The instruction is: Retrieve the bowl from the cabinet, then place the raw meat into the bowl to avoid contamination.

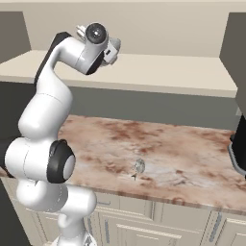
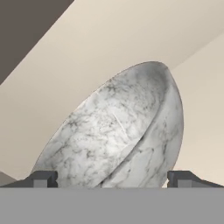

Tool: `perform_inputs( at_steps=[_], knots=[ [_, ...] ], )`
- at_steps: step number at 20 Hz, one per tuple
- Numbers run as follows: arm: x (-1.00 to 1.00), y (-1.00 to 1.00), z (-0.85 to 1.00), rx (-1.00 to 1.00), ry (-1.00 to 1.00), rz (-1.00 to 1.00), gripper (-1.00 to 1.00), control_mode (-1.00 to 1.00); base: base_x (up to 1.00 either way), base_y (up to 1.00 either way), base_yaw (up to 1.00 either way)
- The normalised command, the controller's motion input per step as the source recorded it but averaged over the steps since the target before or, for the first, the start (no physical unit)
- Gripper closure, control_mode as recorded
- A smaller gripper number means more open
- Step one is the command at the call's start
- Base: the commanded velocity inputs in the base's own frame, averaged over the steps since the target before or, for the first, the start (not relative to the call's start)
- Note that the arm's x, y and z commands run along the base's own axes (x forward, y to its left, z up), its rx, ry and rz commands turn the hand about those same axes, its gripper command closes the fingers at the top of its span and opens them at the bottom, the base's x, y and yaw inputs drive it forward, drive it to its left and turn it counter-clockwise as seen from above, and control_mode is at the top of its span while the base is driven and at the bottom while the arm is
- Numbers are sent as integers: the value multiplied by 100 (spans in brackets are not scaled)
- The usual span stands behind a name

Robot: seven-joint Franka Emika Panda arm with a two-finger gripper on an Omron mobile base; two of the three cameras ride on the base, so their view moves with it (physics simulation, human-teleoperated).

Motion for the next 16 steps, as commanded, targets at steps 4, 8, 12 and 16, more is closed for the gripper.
perform_inputs(
  at_steps=[4,8,12,16],
  knots=[
    [12,2,0,0,1,0,-100,-100,0,0,0],
    [3,1,-6,-2,1,0,-100,-100,0,0,0],
    [0,1,-10,-4,0,0,-100,-100,0,0,0],
    [0,1,-15,-5,1,0,-100,-100,0,0,0]
  ],
)
